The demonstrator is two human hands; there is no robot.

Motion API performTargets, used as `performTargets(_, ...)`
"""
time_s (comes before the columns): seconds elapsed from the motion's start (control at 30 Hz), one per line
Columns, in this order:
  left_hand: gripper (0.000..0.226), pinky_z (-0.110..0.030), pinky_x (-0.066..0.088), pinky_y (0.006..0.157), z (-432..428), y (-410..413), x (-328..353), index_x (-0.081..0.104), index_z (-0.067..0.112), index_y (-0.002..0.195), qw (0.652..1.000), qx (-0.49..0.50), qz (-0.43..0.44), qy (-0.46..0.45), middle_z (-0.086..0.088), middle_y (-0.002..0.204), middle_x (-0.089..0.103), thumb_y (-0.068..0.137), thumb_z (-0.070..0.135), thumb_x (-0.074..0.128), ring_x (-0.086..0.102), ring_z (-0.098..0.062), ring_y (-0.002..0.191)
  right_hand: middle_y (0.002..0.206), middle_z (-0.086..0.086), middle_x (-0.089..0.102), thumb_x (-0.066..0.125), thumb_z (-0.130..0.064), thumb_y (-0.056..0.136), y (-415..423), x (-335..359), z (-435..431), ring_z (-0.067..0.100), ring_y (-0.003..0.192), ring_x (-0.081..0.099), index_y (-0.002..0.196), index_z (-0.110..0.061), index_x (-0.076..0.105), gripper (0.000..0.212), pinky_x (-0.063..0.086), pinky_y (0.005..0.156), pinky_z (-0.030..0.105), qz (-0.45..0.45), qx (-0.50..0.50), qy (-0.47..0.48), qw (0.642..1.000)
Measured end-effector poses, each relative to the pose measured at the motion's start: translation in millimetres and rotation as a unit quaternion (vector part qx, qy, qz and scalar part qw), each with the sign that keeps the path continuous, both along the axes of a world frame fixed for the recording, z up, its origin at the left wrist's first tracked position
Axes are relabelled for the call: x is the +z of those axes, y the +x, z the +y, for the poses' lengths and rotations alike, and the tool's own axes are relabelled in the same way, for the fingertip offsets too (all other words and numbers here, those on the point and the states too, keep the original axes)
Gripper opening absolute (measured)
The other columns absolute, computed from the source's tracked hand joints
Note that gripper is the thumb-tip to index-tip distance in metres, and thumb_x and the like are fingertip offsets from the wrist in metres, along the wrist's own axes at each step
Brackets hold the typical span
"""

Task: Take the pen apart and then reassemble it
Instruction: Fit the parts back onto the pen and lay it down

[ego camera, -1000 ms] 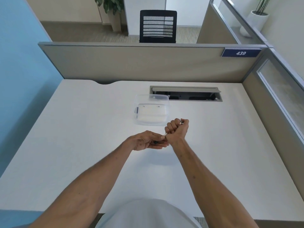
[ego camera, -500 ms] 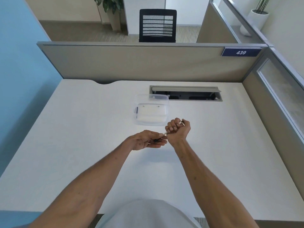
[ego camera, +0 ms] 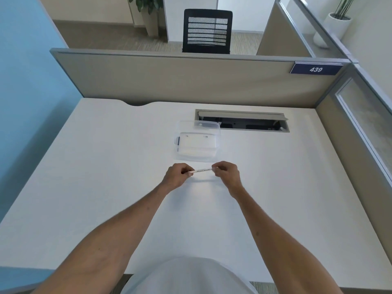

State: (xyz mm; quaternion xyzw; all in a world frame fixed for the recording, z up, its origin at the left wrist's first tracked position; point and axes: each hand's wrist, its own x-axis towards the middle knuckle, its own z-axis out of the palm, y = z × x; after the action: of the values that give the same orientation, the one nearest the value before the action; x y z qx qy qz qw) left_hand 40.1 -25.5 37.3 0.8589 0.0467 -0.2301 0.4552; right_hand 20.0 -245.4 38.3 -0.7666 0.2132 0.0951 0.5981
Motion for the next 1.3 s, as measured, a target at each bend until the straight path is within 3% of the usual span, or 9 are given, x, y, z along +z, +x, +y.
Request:
performTargets(0.07,0.027,-0.038,0.057,0.105,1.8,-1.9,-2.4,0.073,0.006,0.132,0.999,-0.006,-0.032,0.041,-0.013,0.131,0.079,0.106,0.012,0.068,0.072,-0.032,0.123,0.112,0.023,0.081,0.07,0.001,0.101,-4.2,-1.8,0.4,0.03,0.096,0.071,0.117,0.004,0.082,0.02,0.056,0.091,0.035,-0.013,0.049,-0.077,0.996)
performTargets(0.1,0.028,-0.041,0.056,0.107,2.9,-3.2,-3.4,0.069,0.005,0.133,0.998,-0.007,-0.038,0.047,-0.013,0.132,0.078,0.106,0.012,0.068,0.072,-0.033,0.123,0.116,0.021,0.081,0.069,0.001,0.101,-5.4,-2.6,1.0,0.033,0.102,0.074,0.118,0.003,0.082,0.02,0.056,0.094,0.033,-0.022,0.066,-0.107,0.992)
performTargets(0.17,0.025,-0.044,0.056,0.107,5.5,-5.0,-5.5,0.064,0.002,0.131,0.997,-0.014,-0.053,0.062,-0.013,0.131,0.077,0.108,0.01,0.065,0.071,-0.035,0.123,0.12,0.016,0.081,0.068,-0.001,0.104,-7.5,-4.6,3.1,0.034,0.111,0.075,0.12,0.001,0.08,0.02,0.059,0.103,0.039,-0.039,0.098,-0.159,0.982)
performTargets(0.3,0.022,-0.045,0.055,0.106,10.3,-7.2,-10.0,0.065,0.003,0.13,0.986,-0.065,-0.091,0.126,-0.007,0.132,0.076,0.11,0.01,0.059,0.07,-0.03,0.126,0.116,0.008,0.08,0.065,-0.009,0.107,-10.8,-7.4,4.4,0.029,0.111,0.074,0.123,-0.008,0.072,0.017,0.059,0.099,0.045,-0.044,0.146,-0.233,0.96)
performTargets(0.57,0.026,-0.032,0.041,0.116,12.0,-1.0,-19.4,0.068,0.016,0.132,0.94,-0.125,-0.178,0.264,0.006,0.145,0.058,0.107,0.014,0.061,0.036,-0.015,0.159,0.125,-0.001,0.07,0.059,-0.012,0.111,-4.5,-20.8,11.0,0.022,0.126,0.063,0.123,-0.01,0.072,0.018,0.043,0.11,0.04,-0.055,0.196,-0.348,0.915)
performTargets(0.8,0.027,-0.031,0.04,0.107,6.8,8.4,-25.0,0.07,0.026,0.13,0.929,-0.125,-0.181,0.298,0.01,0.131,0.062,0.107,0.022,0.058,0.05,-0.016,0.139,0.127,-0.002,0.065,0.058,-0.019,0.113,6.9,-29.8,8.1,0.021,0.129,0.057,0.127,-0.016,0.071,0.02,0.04,0.109,0.036,-0.05,0.219,-0.397,0.89)
performTargets(1.3,0.025,-0.031,0.039,0.107,0.4,4.5,-35.3,0.068,0.024,0.13,0.929,-0.112,-0.182,0.302,0.01,0.128,0.065,0.108,0.022,0.057,0.052,-0.017,0.135,0.131,-0.003,0.064,0.057,-0.022,0.113,5.8,-34.0,10.0,0.02,0.134,0.055,0.13,-0.018,0.07,0.022,0.041,0.111,0.036,-0.022,0.209,-0.404,0.89)
